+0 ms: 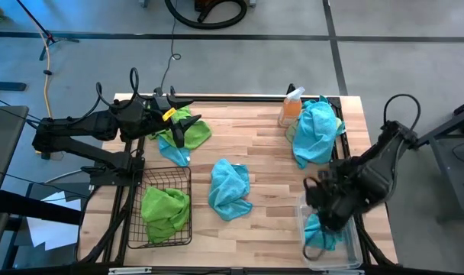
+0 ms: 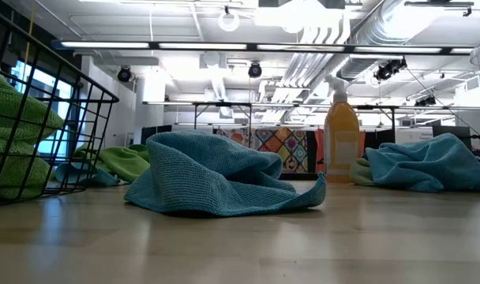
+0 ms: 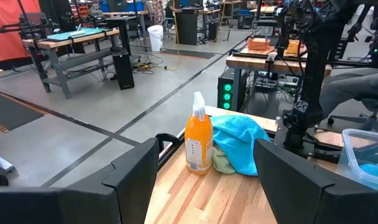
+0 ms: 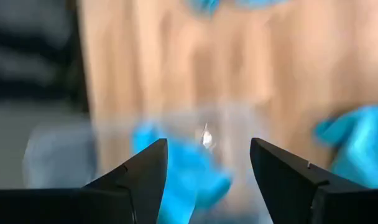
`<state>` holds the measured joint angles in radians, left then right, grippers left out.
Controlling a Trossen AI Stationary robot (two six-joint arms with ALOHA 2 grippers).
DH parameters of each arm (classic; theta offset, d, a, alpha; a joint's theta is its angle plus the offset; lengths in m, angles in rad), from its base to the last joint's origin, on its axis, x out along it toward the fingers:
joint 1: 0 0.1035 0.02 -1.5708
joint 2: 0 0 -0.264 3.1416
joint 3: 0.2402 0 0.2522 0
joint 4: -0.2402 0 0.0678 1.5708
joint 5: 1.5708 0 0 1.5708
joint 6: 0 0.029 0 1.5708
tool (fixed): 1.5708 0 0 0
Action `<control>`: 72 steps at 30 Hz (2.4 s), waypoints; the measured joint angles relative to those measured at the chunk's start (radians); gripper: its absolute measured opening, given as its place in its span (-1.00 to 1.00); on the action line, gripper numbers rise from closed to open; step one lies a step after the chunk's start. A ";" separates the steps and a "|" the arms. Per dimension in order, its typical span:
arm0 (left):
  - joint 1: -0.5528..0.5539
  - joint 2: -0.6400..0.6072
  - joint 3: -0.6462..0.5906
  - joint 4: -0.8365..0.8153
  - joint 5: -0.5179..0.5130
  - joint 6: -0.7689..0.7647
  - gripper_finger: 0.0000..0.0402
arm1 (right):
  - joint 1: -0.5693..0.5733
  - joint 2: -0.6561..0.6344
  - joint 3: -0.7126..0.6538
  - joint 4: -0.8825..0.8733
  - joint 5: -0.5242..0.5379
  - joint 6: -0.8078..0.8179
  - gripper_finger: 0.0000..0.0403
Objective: Sort microfiber towel by color & place in baskets
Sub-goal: Put the blue microfiber cloth into the transparent bin
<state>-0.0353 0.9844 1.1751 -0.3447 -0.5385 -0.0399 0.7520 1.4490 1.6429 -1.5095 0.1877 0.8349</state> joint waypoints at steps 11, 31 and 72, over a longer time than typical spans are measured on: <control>0.000 0.000 0.000 0.000 0.050 -0.009 0.25 | -0.232 -0.021 -0.149 0.315 0.158 -0.194 0.12; -0.032 0.000 0.000 0.005 0.114 -0.079 0.25 | -0.606 -0.185 -0.634 1.677 0.013 -0.618 0.12; -0.072 0.051 -0.001 -0.055 0.278 -0.168 0.25 | -1.009 -0.211 -0.604 0.289 0.161 0.042 0.11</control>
<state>-0.1078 1.0355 1.1744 -0.4000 -0.2604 -0.2081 -0.2569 1.2378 1.0389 -1.2200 0.3486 0.8766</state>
